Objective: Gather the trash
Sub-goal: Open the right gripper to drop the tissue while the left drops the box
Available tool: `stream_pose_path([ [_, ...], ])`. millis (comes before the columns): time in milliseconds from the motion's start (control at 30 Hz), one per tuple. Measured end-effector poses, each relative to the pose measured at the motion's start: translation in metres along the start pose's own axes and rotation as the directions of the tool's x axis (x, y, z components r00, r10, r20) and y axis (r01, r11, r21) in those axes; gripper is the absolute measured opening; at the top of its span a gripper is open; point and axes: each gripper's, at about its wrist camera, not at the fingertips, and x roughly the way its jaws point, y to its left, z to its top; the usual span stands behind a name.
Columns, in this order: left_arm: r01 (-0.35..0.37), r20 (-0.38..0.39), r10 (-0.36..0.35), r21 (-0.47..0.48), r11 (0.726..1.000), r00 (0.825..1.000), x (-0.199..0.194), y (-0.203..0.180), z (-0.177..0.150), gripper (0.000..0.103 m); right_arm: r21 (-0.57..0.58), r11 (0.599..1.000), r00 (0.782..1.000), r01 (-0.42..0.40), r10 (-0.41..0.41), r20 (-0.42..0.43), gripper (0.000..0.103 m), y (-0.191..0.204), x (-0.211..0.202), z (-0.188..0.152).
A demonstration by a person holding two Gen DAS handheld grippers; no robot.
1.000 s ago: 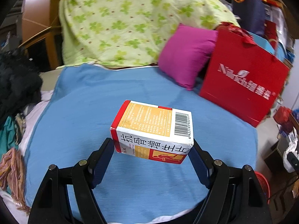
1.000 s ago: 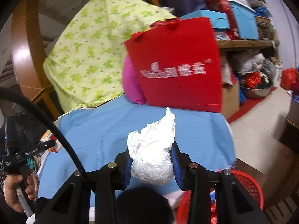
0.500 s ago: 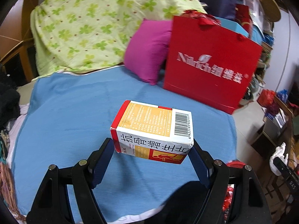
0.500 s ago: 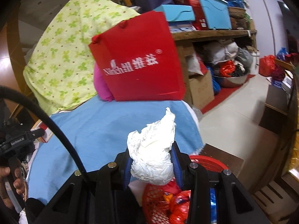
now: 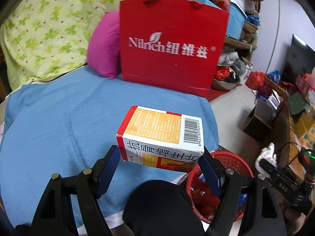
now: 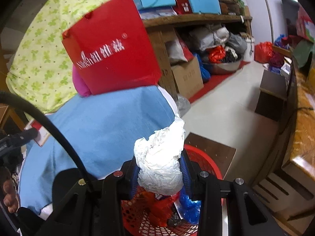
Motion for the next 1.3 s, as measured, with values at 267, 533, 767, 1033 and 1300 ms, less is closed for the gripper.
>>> stream_pose_path([
  [267,0.024,-0.017,-0.024,0.026,0.999,1.0,0.004,-0.018,-0.006,0.08,-0.01,1.0,0.998,0.018,-0.018,-0.059,0.051,-0.005,0.028,0.001],
  [533,0.033,-0.03,-0.033,0.027,0.999,0.999,0.011,-0.023,-0.008,0.08,0.061,0.996,0.997,0.068,-0.064,-0.053,0.075,-0.021,0.029,0.002],
  [767,0.069,-0.052,-0.066,0.056,0.996,0.996,0.016,-0.041,-0.012,0.08,0.071,0.994,0.996,0.084,-0.084,0.001,0.075,-0.026,-0.005,0.001],
  [1033,0.129,-0.114,-0.117,0.098,0.987,0.987,0.034,-0.076,-0.021,0.08,0.078,0.994,0.988,0.073,-0.082,0.133,0.075,-0.025,-0.053,0.017],
  [1300,0.154,-0.166,-0.129,0.147,0.977,0.978,0.047,-0.103,-0.032,0.08,0.07,0.991,0.973,0.113,-0.124,0.192,0.075,-0.03,-0.073,0.021],
])
